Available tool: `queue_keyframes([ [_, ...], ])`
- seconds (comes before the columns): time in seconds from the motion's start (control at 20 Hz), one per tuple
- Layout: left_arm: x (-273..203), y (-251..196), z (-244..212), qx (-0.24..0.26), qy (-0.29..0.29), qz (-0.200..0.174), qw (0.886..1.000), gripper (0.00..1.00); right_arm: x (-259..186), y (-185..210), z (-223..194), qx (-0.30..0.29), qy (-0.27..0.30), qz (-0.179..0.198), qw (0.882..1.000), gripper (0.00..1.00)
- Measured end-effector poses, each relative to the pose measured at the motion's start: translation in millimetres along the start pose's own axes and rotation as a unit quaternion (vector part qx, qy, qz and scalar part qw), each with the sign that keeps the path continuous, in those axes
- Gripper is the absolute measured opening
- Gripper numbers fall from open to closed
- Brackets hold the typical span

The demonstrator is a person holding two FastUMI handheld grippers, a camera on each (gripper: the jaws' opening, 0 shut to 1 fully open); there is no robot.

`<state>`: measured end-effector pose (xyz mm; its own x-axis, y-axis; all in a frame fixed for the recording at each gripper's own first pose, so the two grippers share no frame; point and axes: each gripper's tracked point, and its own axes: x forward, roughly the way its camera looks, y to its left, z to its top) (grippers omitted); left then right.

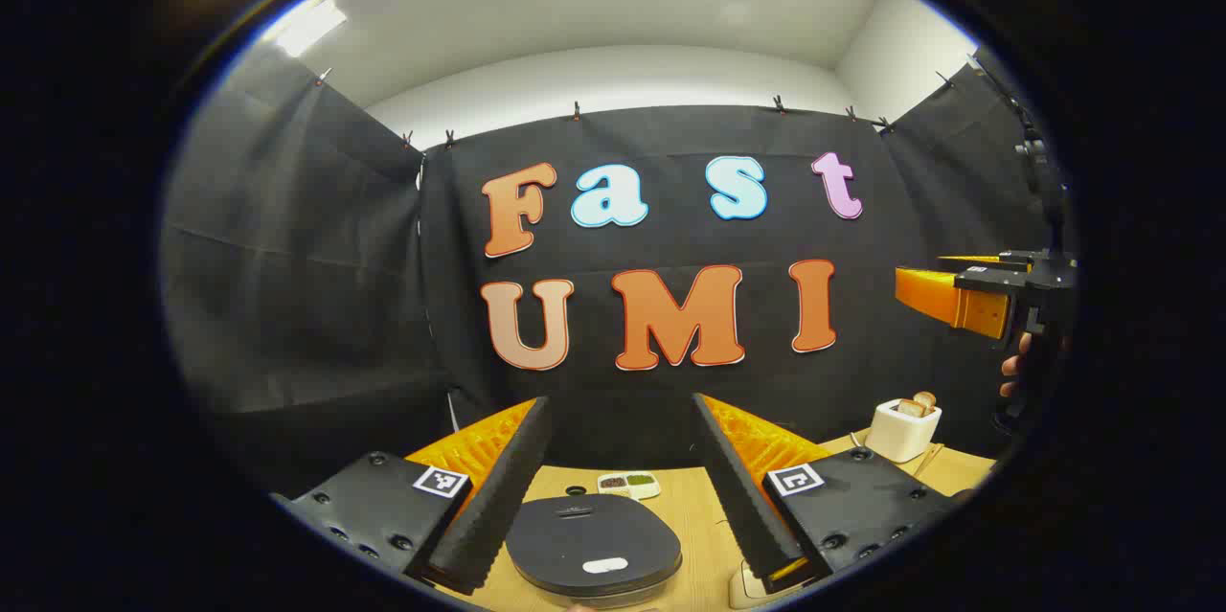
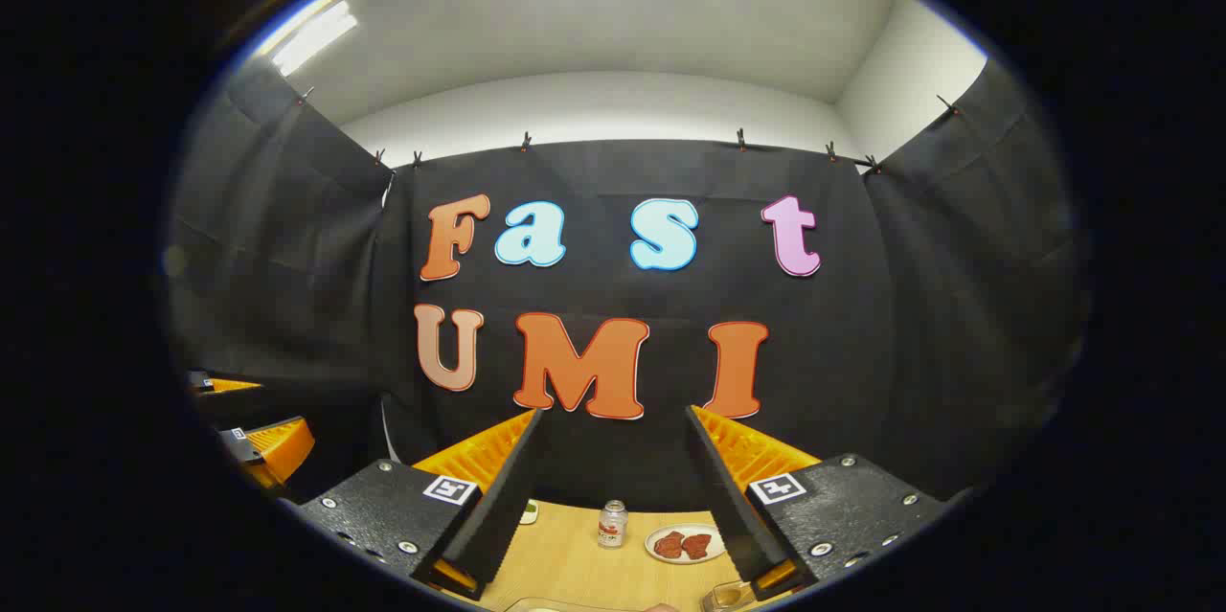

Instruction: Close the left gripper, press the button to open the rice cooker; take a wooden spoon from the chopstick holder with the right hand, scoop a spoonful of rice and pour it into the rice cooker, then put the wooden spoon back into the chopstick holder.

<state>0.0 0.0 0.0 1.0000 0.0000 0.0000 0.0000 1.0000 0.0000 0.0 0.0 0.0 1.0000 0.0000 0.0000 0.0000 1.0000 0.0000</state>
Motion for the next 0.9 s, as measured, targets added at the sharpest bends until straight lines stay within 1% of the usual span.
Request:
queue_keyframes([
  [0.1,2.1,-6.0,-1.1,0.0,0.003,-0.004,1.0,0.94,2.7,-4.0,-2.7,0.006,0.004,0.0,1.0,0.88],
  [0.2,1.7,-11.5,-1.3,0.002,0.004,-0.005,1.0,0.94,1.5,-6.6,-5.5,0.007,0.007,0.001,1.0,0.91],
  [0.25,1.1,-14.0,-0.8,0.003,0.004,-0.005,1.0,0.96,0.1,-10.1,-6.2,0.01,0.01,0.001,1.0,0.93],
  [0.3,1.5,-17.3,-0.3,0.004,0.004,-0.004,1.0,0.98,0.5,-13.0,-7.4,0.015,0.012,0.003,1.0,0.93],
  [0.35,2.7,-20.5,0.0,0.005,0.003,-0.004,1.0,0.94,0.8,-14.8,-7.8,0.02,0.013,0.005,1.0,0.94],
  [0.45,3.7,-27.5,1.5,0.008,0.004,-0.001,1.0,0.94,1.1,-23.0,-7.3,0.024,0.01,0.005,1.0,0.94],
  [0.55,3.5,-34.3,1.3,0.012,0.006,0.004,1.0,1.0,2.2,-30.7,-8.5,0.024,0.009,0.005,1.0,0.94],
  [0.6,3.9,-37.6,0.9,0.015,0.007,0.006,1.0,0.94,2.8,-33.3,-9.6,0.028,0.01,0.008,1.0,0.94],
  [0.65,2.0,-40.4,1.1,0.017,0.008,0.008,1.0,0.94,2.1,-35.4,-10.6,0.031,0.011,0.011,0.999,0.96],
  [0.7,0.9,-42.6,1.6,0.019,0.008,0.011,1.0,0.94,2.3,-38.0,-11.5,0.033,0.01,0.014,0.999,0.94],
  [0.8,-1.6,-44.3,2.1,0.022,0.009,0.019,1.0,0.94,2.3,-45.7,-15.7,0.03,0.011,0.016,0.999,0.94],
  [0.9,-1.1,-43.6,-1.2,0.028,0.012,0.031,0.999,0.99,3.2,-51.6,-23.4,0.034,0.021,0.02,0.999,0.94],
])
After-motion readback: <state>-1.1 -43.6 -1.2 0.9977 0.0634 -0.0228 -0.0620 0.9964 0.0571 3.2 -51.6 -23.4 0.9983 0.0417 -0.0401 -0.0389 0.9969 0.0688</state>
